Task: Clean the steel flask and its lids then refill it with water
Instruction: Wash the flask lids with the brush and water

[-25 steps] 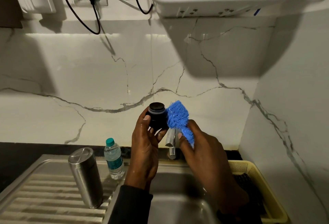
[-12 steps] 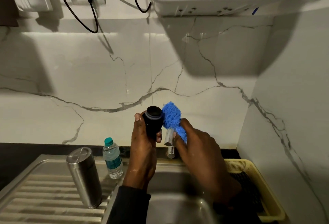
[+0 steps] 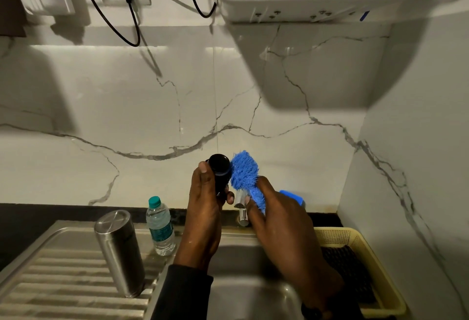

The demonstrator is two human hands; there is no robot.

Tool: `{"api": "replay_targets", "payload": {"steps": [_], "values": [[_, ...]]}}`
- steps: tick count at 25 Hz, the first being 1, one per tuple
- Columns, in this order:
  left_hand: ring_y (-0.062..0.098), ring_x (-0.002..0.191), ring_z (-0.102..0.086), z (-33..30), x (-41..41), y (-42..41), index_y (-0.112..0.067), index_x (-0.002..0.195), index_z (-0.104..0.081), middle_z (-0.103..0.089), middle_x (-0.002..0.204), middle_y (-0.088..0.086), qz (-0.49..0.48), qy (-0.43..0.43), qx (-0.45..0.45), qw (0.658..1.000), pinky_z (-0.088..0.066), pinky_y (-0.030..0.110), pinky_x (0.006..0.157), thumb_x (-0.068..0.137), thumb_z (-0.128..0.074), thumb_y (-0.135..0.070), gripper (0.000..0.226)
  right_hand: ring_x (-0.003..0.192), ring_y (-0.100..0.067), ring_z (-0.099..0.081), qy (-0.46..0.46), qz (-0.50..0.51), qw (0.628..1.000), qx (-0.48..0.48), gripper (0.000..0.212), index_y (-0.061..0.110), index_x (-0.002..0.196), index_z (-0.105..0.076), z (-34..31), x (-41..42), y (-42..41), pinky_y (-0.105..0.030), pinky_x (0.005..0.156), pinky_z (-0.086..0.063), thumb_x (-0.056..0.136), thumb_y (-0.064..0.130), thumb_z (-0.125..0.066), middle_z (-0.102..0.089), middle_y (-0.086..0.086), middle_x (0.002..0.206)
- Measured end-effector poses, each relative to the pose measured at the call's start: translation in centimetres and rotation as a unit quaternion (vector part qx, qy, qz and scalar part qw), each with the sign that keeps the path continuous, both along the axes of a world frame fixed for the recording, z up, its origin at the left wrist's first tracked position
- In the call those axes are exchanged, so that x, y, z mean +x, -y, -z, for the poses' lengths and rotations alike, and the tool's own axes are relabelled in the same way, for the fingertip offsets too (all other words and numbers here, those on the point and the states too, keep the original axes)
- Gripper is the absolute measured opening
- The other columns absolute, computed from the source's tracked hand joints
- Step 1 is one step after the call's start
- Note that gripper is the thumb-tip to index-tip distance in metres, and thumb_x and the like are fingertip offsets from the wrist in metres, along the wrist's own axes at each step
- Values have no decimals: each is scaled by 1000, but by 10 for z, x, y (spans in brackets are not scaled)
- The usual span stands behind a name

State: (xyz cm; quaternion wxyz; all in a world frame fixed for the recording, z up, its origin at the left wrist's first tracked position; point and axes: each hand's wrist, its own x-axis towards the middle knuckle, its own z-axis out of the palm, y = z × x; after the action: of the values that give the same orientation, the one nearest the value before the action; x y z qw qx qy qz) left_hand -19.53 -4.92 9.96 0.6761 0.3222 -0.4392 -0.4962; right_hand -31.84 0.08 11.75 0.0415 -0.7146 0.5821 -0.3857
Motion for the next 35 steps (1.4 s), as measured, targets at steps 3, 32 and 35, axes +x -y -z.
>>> {"api": "replay_targets", "payload": {"steps": [3,32,35], "values": [[6,59,-47,1,1,1,-14,123,-49,-59,91,3,-36,-2,-1,999,-45,21,53,91,-31,-61,59,89,-10,-57,-9,-10,1000,-10,49,35,144,-25,2,4,-9,-24,73,-46,98,44,-38,-60,8,100],[8,64,-51,-7,-3,-11,-18,124,-57,-70,96,-2,80,-6,-2,997,-47,21,56,89,-51,-41,42,89,-8,-58,-40,24,999,12,47,34,144,-28,-8,-16,5,-21,71,-41,99,42,-40,-63,8,107],[10,63,-52,-3,-1,-7,-17,126,-51,-71,94,0,62,-36,17,997,-48,23,55,91,-47,-44,45,82,-6,-52,-48,6,999,-4,45,34,142,-28,-7,-16,2,-19,66,-37,99,42,-39,-60,10,103]]}}
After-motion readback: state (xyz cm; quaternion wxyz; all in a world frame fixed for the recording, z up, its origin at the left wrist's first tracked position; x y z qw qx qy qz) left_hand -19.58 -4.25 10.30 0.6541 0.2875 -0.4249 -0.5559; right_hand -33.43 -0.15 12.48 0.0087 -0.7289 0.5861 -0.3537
